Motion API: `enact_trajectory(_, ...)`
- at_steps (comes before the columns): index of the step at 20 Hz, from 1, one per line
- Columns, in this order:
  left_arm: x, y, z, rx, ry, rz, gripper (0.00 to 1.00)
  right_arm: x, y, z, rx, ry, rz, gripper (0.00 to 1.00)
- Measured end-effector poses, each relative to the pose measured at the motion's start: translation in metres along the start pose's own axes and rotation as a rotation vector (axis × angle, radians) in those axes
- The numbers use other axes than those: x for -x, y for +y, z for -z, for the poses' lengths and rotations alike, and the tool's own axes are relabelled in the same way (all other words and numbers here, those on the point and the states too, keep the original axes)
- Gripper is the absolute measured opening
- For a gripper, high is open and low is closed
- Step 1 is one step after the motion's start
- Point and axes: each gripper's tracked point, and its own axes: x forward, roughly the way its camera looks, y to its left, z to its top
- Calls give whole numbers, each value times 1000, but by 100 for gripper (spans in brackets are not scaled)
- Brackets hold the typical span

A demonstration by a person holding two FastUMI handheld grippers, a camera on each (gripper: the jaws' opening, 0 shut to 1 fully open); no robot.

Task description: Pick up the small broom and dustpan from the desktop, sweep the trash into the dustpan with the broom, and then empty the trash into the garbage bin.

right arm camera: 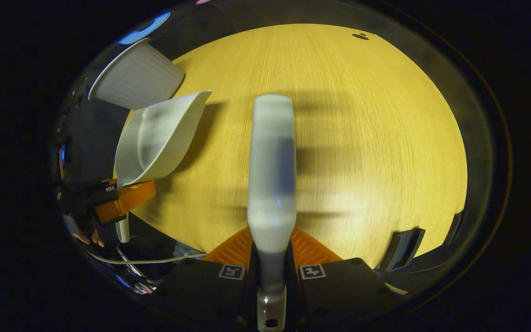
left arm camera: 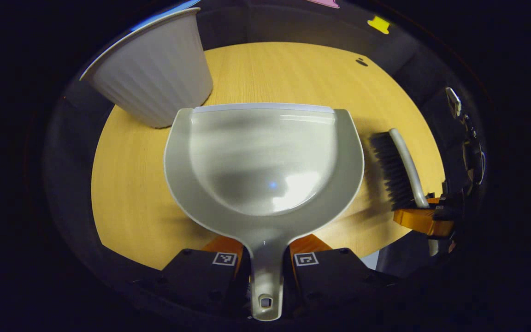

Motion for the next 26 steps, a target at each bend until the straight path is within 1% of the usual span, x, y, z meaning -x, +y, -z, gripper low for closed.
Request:
enact_trajectory(2, -6, -1, 3, 41, 55, 24, 29, -7, -1, -9, -16, 41, 13, 29)
enact_trajectory(4, -9, 2, 3, 92, 91, 56, 29, -10, 0, -20, -31, 56, 21, 28)
enact_trajectory(6, -7, 7, 1, 129, 115, 49, 29, -14, 1, -26, -54, 87, 11, 29)
enact_trajectory(7, -6, 6, -2, 126, 108, 43, 29, -18, -2, -26, -52, 96, 20, 29)
enact_trajectory(10, -3, 4, -4, 134, 117, 45, 30, -28, 0, -26, 11, 138, 46, 28)
enact_trajectory(14, -7, 7, 5, 129, 168, 30, 29, -32, 16, -28, 5, 140, 29, 29)
enact_trajectory(18, -8, 7, 7, 123, 183, 43, 29, -31, 13, -29, 8, 147, 25, 29)
enact_trajectory(19, -8, 7, 7, 123, 186, 42, 29, -30, 13, -29, 7, 147, 24, 39)
enact_trajectory(20, -8, 7, 6, 125, 187, 41, 29, -29, 13, -30, 2, 145, 24, 29)
enact_trajectory(22, -8, 6, 8, 117, 197, 44, 30, -29, 18, -31, -9, 140, 10, 29)
enact_trajectory(23, -7, 2, 9, 110, 204, 65, 30, -24, 20, -32, -13, 135, 0, 29)
enact_trajectory(24, -3, -3, 10, 105, 212, 93, 31, -22, 25, -34, -15, 123, -24, 34)
enact_trajectory(25, -2, -7, 11, 102, 219, 109, 37, -15, 30, -36, -11, 107, -40, 38)
enact_trajectory(26, 2, -8, 11, 91, 210, 105, 62, -8, 33, -40, 2, 89, -42, 49)
